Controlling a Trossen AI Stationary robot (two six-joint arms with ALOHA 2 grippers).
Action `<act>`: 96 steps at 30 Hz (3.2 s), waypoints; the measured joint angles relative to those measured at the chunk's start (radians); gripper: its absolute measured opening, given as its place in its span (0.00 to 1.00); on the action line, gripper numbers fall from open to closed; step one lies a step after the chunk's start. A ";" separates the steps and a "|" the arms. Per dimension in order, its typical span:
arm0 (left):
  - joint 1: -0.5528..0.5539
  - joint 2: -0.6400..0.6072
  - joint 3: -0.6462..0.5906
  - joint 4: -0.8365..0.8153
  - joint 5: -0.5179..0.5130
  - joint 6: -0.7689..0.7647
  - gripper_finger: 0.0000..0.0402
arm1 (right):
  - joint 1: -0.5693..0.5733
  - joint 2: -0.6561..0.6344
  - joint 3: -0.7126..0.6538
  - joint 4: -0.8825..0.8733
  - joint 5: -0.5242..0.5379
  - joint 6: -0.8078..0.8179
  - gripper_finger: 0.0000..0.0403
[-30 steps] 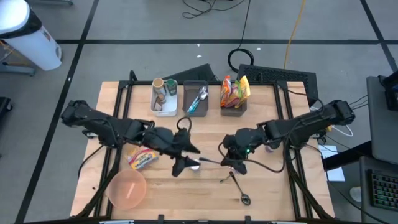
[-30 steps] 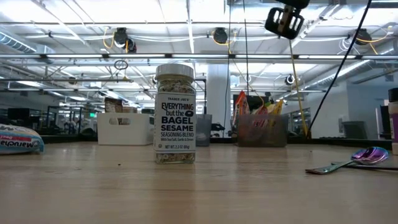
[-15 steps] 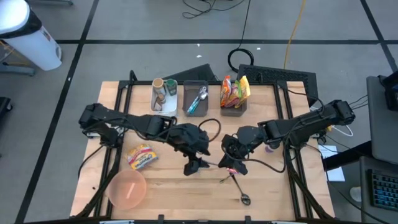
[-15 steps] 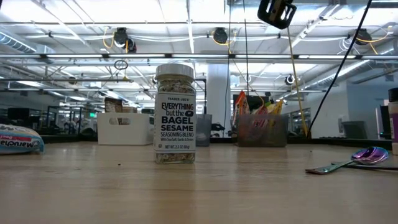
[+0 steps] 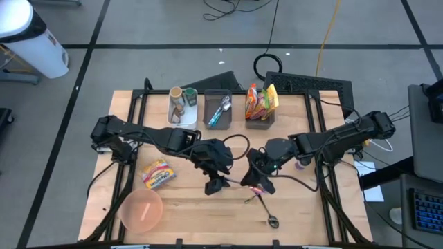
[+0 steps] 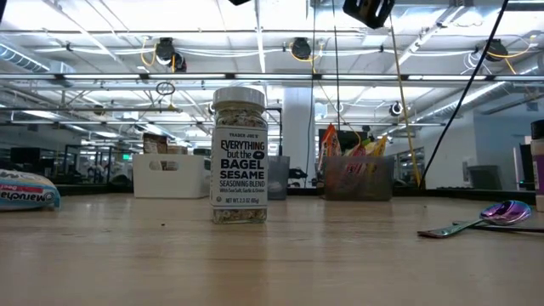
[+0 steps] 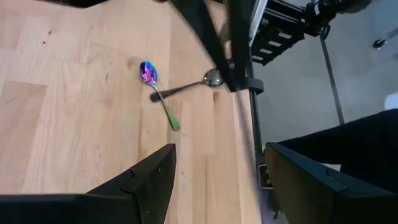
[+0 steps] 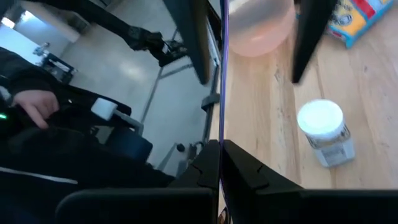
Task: Pick & Place Food Item
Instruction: Put the left violet spoon into the left black bin
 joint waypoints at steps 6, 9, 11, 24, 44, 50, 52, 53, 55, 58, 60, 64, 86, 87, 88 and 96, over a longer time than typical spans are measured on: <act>0.000 0.000 0.000 -0.007 -0.005 -0.021 0.63 | 0.000 0.000 0.000 -0.008 0.000 -0.003 0.00; 0.000 0.000 0.000 -0.002 -0.003 -0.021 0.63 | 0.002 0.000 0.000 -0.026 0.002 -0.006 0.00; 0.000 0.000 0.000 -0.002 0.007 -0.022 0.63 | 0.002 0.000 0.000 -0.031 0.003 -0.008 0.00; 0.000 0.000 0.000 0.004 0.017 -0.029 0.28 | 0.002 0.000 0.000 -0.029 0.005 -0.008 0.00; 0.002 0.000 0.000 0.027 0.083 0.013 0.02 | 0.003 0.000 0.000 -0.020 -0.002 0.009 0.00; -0.001 -0.002 0.000 0.025 0.111 0.014 0.01 | 0.000 0.001 0.000 0.012 -0.001 0.042 0.12; -0.003 -0.001 -0.001 0.025 0.121 0.013 0.01 | 0.000 0.001 0.000 0.012 0.000 0.051 0.19; -0.003 -0.001 -0.001 0.025 0.129 0.013 0.01 | 0.000 0.001 0.000 0.012 0.001 0.052 0.23; -0.002 -0.002 -0.001 0.014 0.138 0.013 0.01 | 0.000 0.001 0.000 0.012 0.001 0.059 0.31; 0.000 -0.006 -0.001 -0.039 0.141 0.013 0.01 | -0.005 0.000 0.000 0.012 -0.002 0.070 0.42; 0.005 -0.012 -0.001 -0.069 0.141 0.013 0.01 | -0.007 -0.010 0.000 0.009 0.002 0.063 0.48; 0.023 -0.045 -0.001 -0.123 0.127 0.008 0.01 | -0.006 -0.050 0.000 0.017 0.027 0.021 0.55; 0.098 -0.336 -0.055 0.153 -0.090 0.039 0.01 | 0.211 -0.259 0.000 0.179 0.766 -0.378 0.57; 0.098 -0.336 -0.069 0.173 -0.091 0.038 0.01 | 0.220 -0.256 0.000 0.192 0.765 -0.385 0.56; 0.098 -0.335 -0.087 0.207 -0.088 0.034 0.01 | 0.229 -0.254 0.000 0.202 0.765 -0.392 0.56; 0.098 -0.336 -0.284 0.556 -0.031 -0.052 0.01 | 0.320 -0.243 -0.066 0.406 0.906 -0.485 0.54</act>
